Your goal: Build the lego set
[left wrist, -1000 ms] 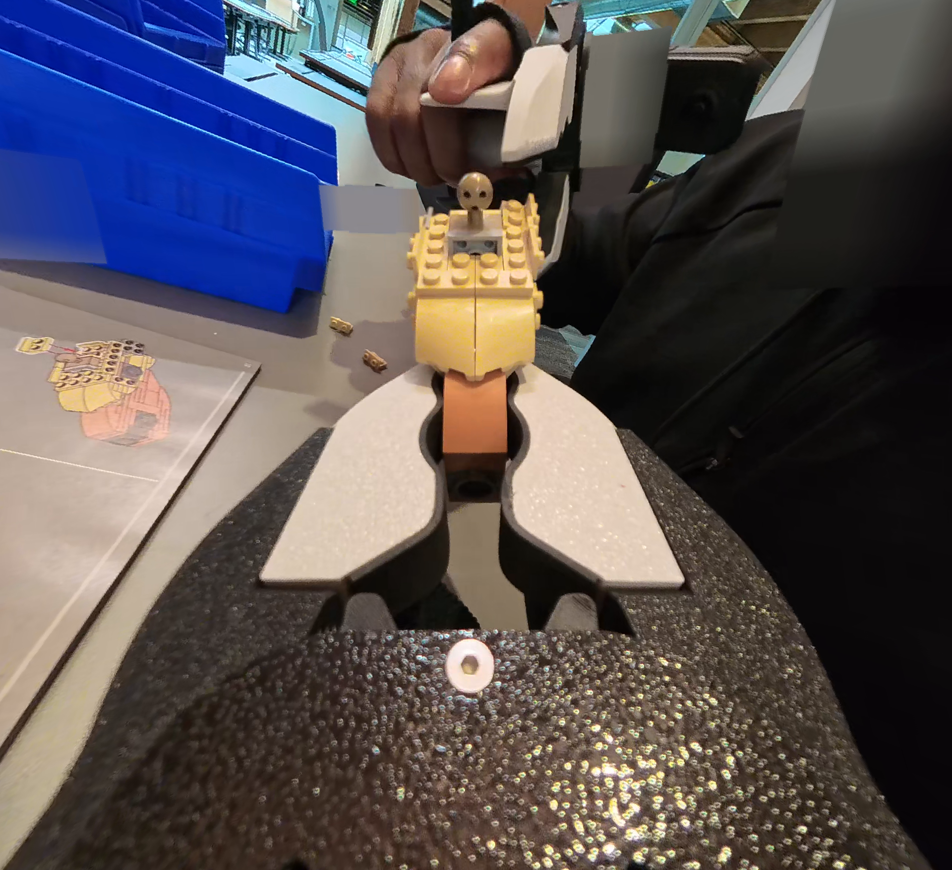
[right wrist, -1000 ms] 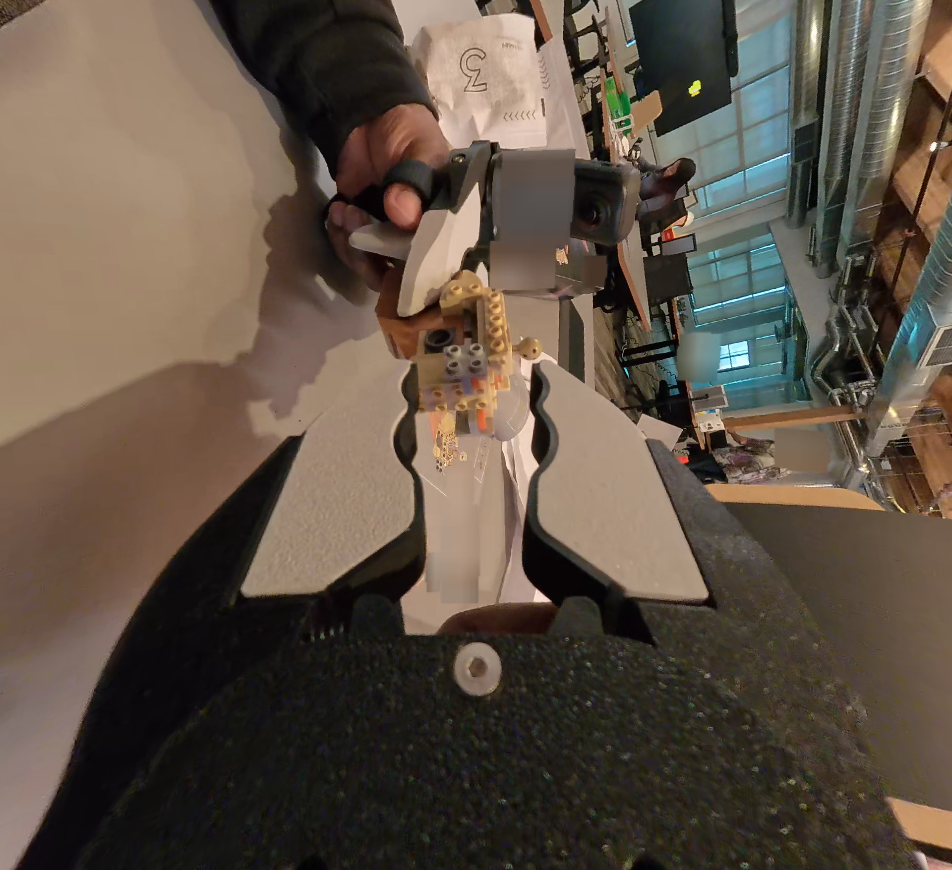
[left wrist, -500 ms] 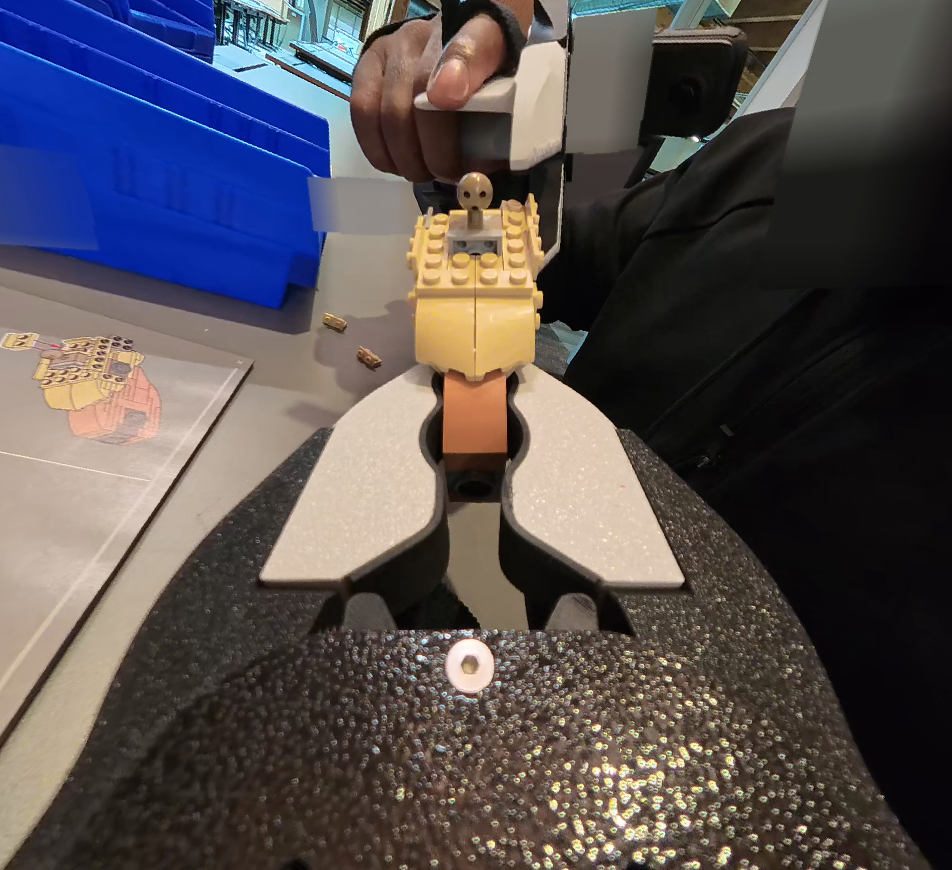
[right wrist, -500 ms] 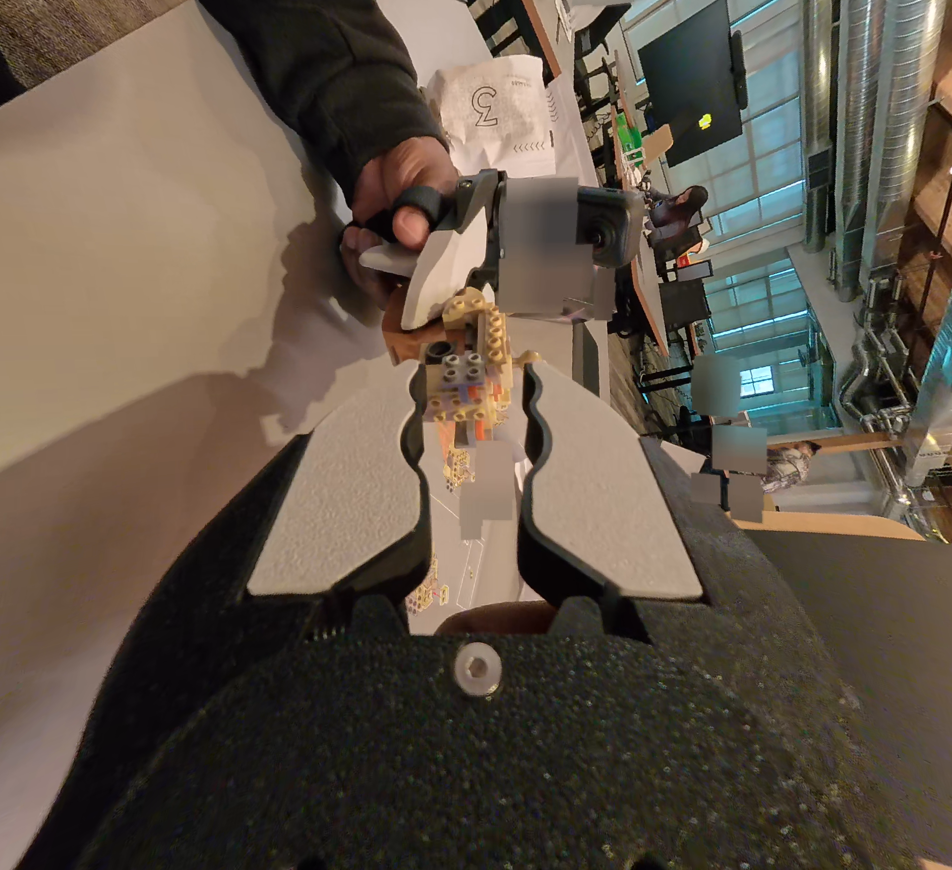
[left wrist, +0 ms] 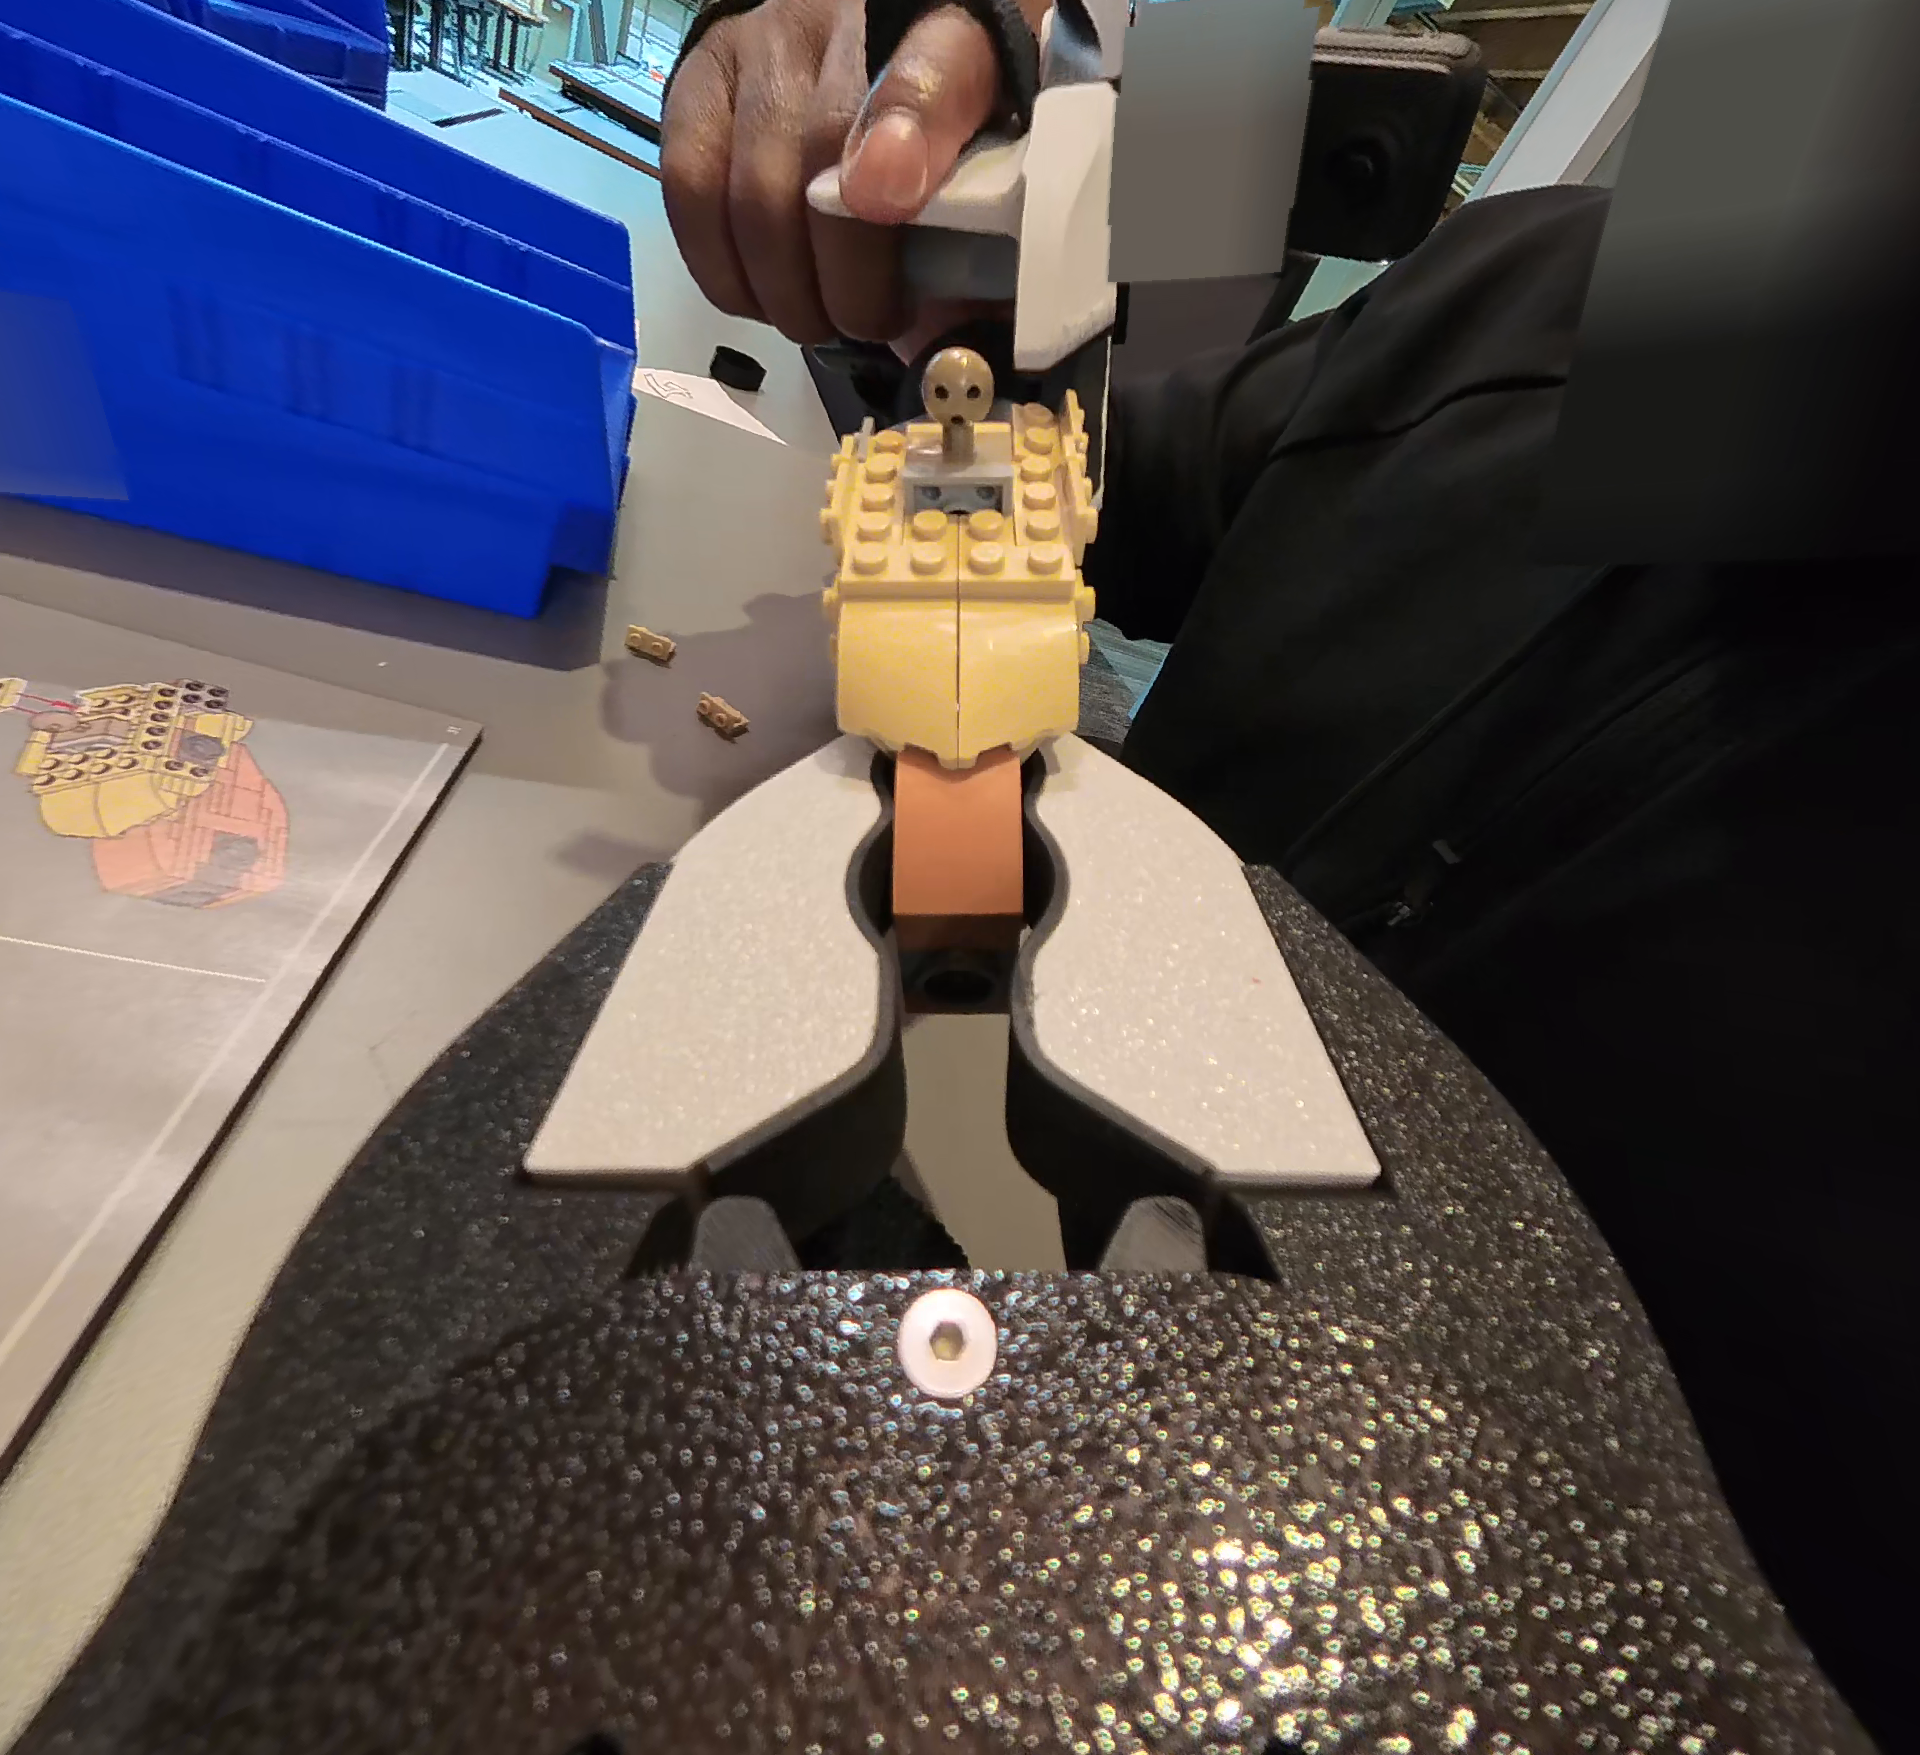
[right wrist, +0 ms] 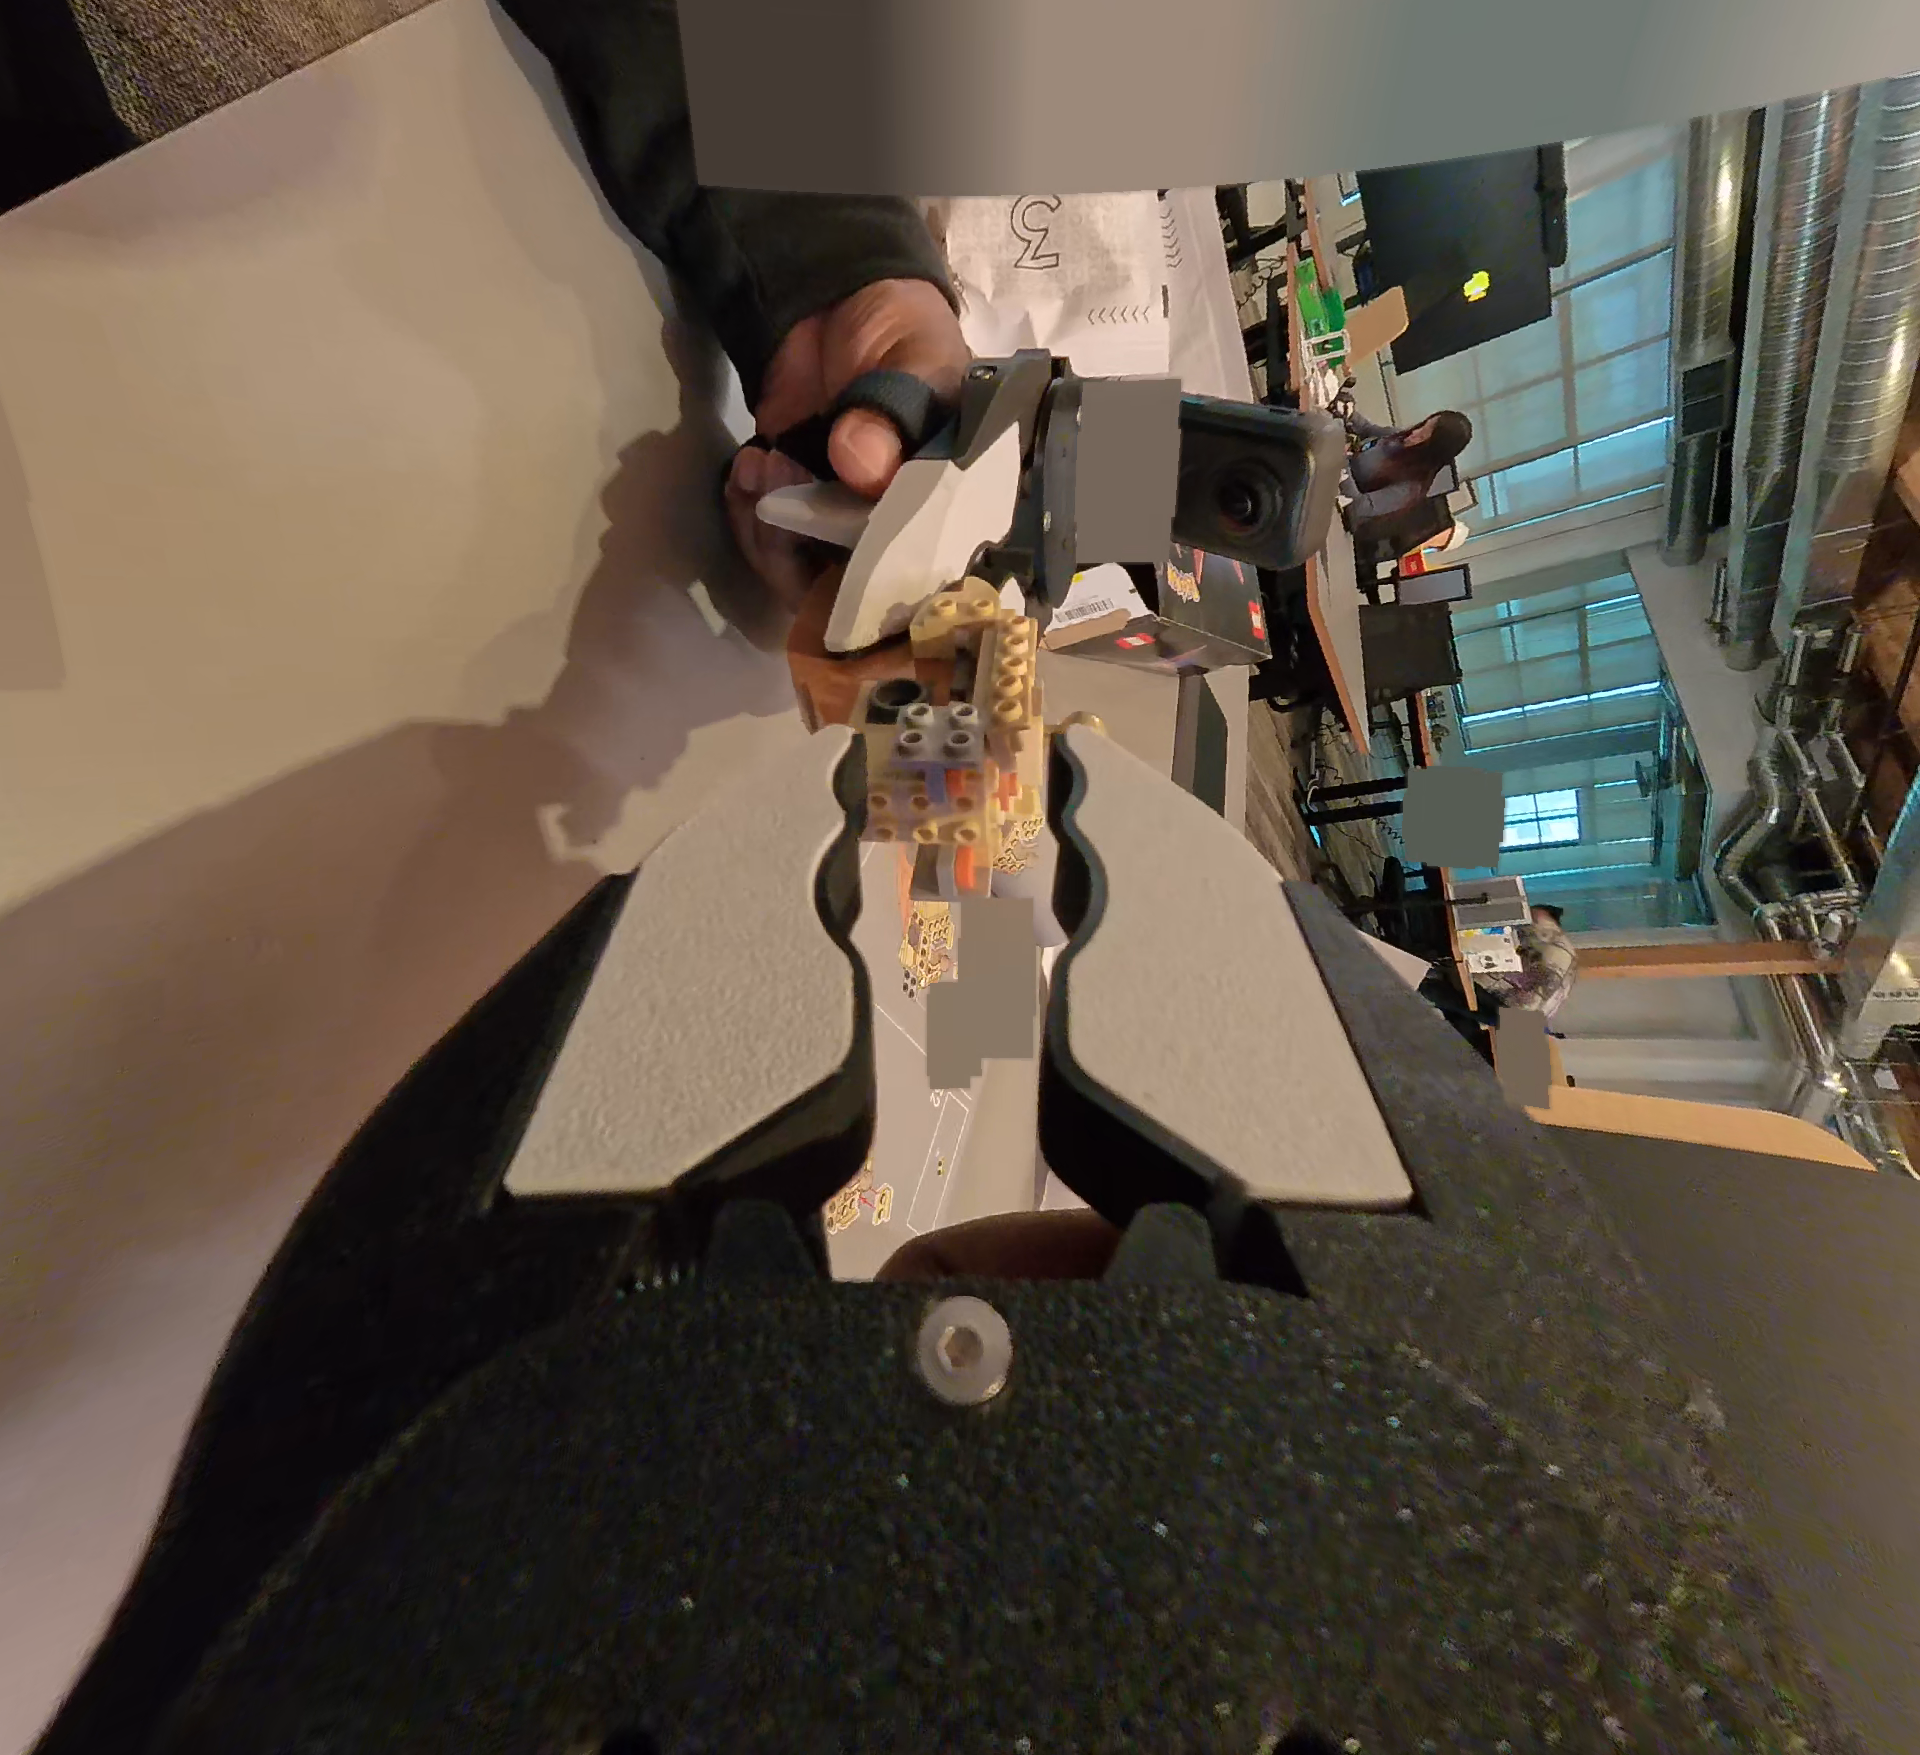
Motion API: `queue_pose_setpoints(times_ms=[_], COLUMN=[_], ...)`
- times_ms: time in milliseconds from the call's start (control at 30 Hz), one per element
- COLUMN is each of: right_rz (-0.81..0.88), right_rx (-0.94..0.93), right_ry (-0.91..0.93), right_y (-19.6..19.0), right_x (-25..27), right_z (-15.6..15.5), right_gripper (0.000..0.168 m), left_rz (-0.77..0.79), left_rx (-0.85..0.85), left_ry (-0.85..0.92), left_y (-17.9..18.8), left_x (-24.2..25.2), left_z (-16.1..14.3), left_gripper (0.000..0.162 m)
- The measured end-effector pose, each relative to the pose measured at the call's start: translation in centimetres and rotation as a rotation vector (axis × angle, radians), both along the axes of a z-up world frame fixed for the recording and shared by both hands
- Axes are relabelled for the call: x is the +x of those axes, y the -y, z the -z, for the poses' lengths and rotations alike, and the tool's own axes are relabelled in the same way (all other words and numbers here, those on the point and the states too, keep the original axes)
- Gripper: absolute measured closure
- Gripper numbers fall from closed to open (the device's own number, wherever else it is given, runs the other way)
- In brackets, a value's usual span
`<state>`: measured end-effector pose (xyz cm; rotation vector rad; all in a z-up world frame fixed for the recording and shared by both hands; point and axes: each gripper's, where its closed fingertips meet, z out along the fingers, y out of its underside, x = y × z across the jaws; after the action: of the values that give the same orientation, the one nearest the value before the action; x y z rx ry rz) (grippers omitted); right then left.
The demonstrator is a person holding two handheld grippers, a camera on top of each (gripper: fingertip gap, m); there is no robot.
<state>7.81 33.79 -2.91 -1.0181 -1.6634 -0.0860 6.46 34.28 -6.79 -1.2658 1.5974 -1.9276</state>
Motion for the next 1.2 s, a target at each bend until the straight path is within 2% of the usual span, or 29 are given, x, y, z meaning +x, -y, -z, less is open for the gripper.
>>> queue_pose_setpoints(times_ms=[267,700,1200], right_rz=[-0.003,-0.014,-0.037], right_rx=[0.020,0.062,0.023], right_ry=[0.024,0.080,0.128], right_y=[-0.1,0.2,0.8], right_x=[-0.1,-0.1,-0.2], right_z=[0.2,0.2,0.4], right_gripper=[0.143,0.145,0.145], left_rz=[0.010,0.021,0.047], left_rx=[0.002,0.012,0.058], left_ry=[0.001,0.003,-0.015], left_y=[0.2,0.4,1.2], left_x=[-0.1,-0.2,-0.2], left_z=[0.0,0.0,0.5], left_gripper=[0.144,0.144,0.144])
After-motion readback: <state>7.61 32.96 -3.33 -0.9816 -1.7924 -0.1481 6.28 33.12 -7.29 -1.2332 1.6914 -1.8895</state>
